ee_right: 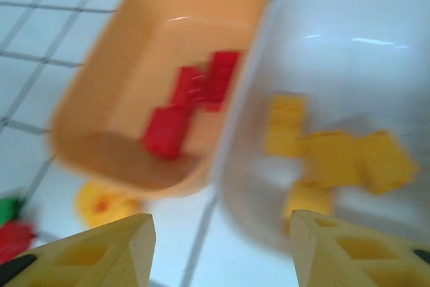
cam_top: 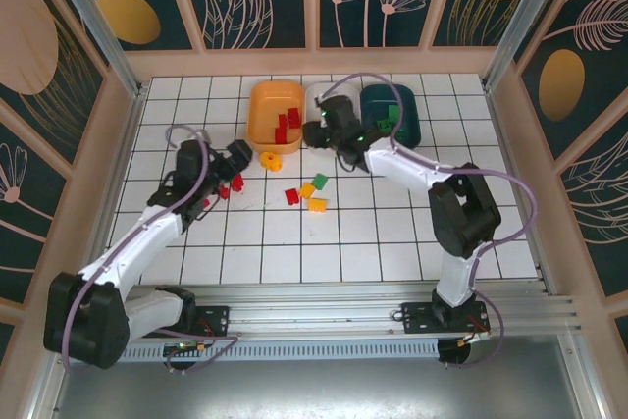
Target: Sort the legos into containers by color
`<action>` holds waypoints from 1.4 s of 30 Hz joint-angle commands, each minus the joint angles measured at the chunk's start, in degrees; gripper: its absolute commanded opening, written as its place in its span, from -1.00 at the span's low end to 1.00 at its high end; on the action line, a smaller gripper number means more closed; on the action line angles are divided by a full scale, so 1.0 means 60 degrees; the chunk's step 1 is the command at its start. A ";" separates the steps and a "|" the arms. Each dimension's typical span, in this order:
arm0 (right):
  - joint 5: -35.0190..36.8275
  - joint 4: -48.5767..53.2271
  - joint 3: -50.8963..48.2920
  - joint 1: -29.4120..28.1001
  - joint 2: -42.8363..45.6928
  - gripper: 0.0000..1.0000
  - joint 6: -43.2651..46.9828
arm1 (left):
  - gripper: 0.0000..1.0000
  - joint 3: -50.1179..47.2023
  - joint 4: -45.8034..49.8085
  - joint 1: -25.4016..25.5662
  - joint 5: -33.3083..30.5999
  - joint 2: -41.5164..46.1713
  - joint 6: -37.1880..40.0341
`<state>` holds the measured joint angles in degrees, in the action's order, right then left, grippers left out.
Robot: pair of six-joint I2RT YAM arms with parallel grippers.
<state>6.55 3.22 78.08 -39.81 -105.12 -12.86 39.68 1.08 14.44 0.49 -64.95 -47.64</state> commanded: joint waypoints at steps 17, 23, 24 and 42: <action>0.1050 -0.0650 -0.2359 -0.1019 0.1074 -0.13 -0.0167 | -0.04 -0.1289 0.0264 -0.1721 0.1104 -0.1271 -0.0729; 0.0856 -0.1486 -0.3979 -0.0680 0.2172 -0.15 -0.0085 | 0.02 -0.1115 0.0104 -0.1674 0.0993 -0.2095 -0.0959; 0.0858 -0.1592 -0.4135 -0.0674 0.2241 -0.15 -0.0054 | 0.02 -0.1051 0.0021 -0.1681 0.1013 -0.2187 -0.0957; 0.0472 -0.2089 -0.4780 -0.0499 0.2283 -0.16 -0.0097 | -0.01 -0.0492 -0.0365 -0.1490 0.1339 -0.3701 -0.0887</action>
<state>9.96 -7.20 50.35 -43.16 -92.60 -13.65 36.42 -2.68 4.69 7.53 -85.12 -52.84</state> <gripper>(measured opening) 0.420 0.499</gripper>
